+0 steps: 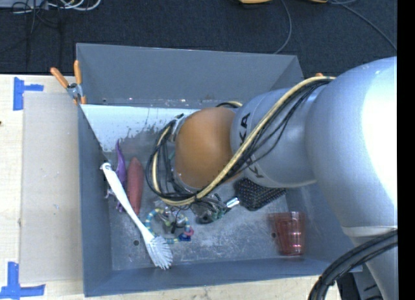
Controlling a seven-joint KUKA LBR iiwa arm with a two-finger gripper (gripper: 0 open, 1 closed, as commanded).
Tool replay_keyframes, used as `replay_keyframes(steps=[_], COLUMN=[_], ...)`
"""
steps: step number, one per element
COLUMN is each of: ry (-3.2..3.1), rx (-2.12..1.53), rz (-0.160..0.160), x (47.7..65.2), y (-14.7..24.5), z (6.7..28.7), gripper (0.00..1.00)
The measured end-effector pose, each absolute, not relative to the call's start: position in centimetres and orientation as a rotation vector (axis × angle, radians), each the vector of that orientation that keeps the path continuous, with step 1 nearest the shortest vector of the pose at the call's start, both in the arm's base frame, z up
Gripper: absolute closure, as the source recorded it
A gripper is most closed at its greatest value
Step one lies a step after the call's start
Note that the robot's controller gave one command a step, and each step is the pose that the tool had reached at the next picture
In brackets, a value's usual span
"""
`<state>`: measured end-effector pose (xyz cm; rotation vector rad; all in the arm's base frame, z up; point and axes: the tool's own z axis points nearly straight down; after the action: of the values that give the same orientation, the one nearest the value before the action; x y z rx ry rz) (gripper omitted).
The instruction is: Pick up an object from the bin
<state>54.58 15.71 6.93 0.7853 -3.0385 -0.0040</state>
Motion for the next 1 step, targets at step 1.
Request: replay_keyframes(steps=[1], ry=[-3.039], rx=[0.784], rz=[-0.004], x=[54.55], y=[15.70], z=[7.05], gripper=[1.00])
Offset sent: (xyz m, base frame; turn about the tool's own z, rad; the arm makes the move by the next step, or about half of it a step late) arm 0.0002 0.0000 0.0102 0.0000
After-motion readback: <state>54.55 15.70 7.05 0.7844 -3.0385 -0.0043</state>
